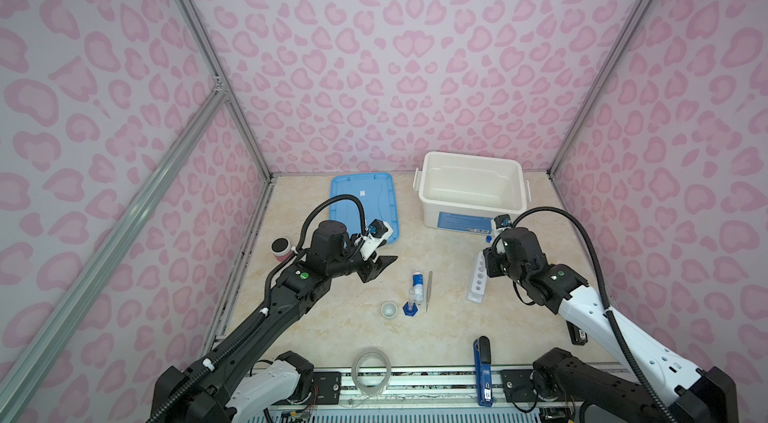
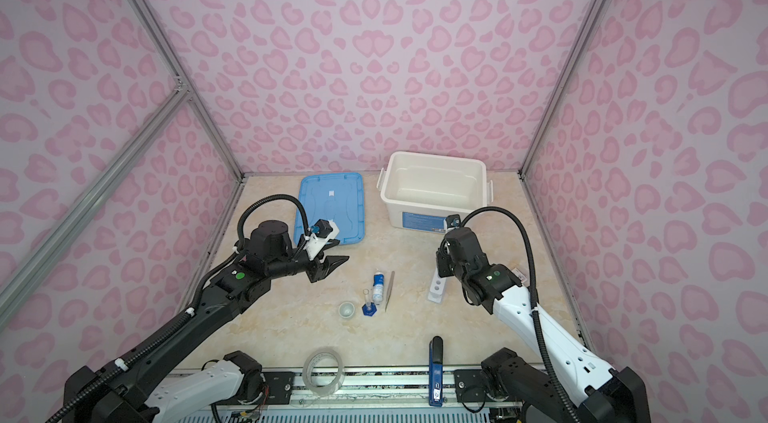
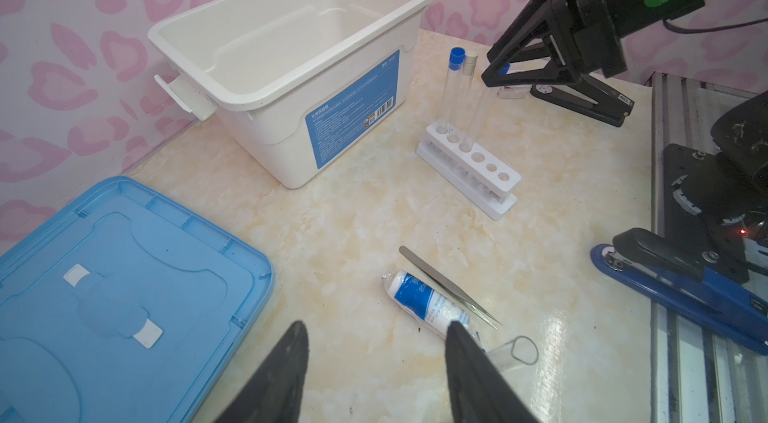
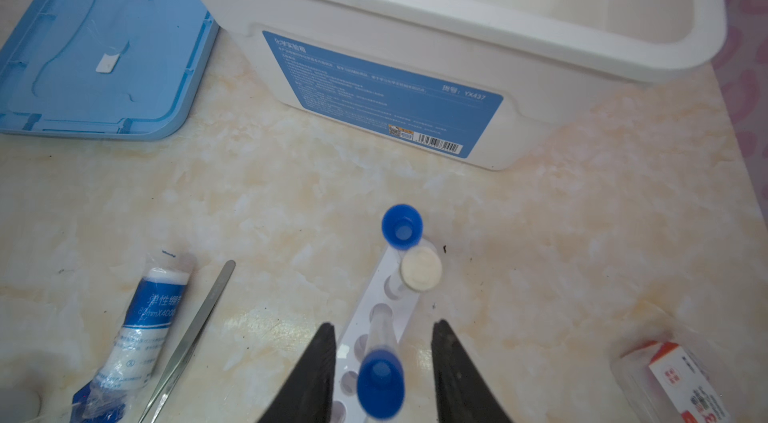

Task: Organize the chemistry lab equipment
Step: 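Open right gripper to release the tube and lift away, then move right gripper over the blue-based graduated cylinder lying by the cup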

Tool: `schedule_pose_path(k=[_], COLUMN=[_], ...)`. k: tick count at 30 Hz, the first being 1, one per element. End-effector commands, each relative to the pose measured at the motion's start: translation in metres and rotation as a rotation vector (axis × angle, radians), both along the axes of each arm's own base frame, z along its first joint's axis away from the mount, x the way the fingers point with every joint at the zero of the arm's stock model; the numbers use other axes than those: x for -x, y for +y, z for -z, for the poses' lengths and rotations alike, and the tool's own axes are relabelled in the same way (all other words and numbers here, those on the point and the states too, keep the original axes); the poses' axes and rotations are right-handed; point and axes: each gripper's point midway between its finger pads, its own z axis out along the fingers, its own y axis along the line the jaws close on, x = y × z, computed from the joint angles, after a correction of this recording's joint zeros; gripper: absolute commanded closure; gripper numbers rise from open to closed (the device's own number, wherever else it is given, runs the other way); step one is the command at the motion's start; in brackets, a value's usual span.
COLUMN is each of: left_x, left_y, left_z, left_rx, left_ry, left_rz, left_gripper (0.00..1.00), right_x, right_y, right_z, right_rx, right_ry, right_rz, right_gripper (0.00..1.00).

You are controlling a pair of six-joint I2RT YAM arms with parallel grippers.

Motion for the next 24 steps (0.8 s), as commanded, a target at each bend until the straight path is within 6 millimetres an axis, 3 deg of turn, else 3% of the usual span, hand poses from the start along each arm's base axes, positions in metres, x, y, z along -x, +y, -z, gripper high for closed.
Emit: schedule_pose_path(k=[1, 9, 15, 20, 24], left_x=[0.0, 0.0, -0.002, -0.003, -0.004], left_y=[-0.001, 0.001, 0.002, 0.004, 0.007], left_z=[-0.005, -0.007, -0.012, -0.021, -0.024], left_rx=[0.01, 0.01, 0.021, 0.049, 0.076], left_ry=[-0.021, -0.031, -0.039, -0.051, -0.056], left_rz=[0.008, 0.002, -0.016, -0.03, -0.052], left_gripper=[0.45, 0.44, 0.45, 0.45, 0.45], right_x=[0.001, -0.001, -0.004, -0.001, 0.006], right_y=[0.003, 0.007, 0.015, 0.034, 0.061], right_z=[-0.008, -0.035, -0.068, -0.081, -0.076], right_rx=[-0.015, -0.031, -0.034, -0.047, -0.028], right_ry=[-0.008, -0.045, -0.092, -0.137, -0.134], right_rz=[-0.013, -0.041, -0.091, -0.172, -0.285], right_gripper=[0.6, 0.6, 0.6, 0.58, 0.53])
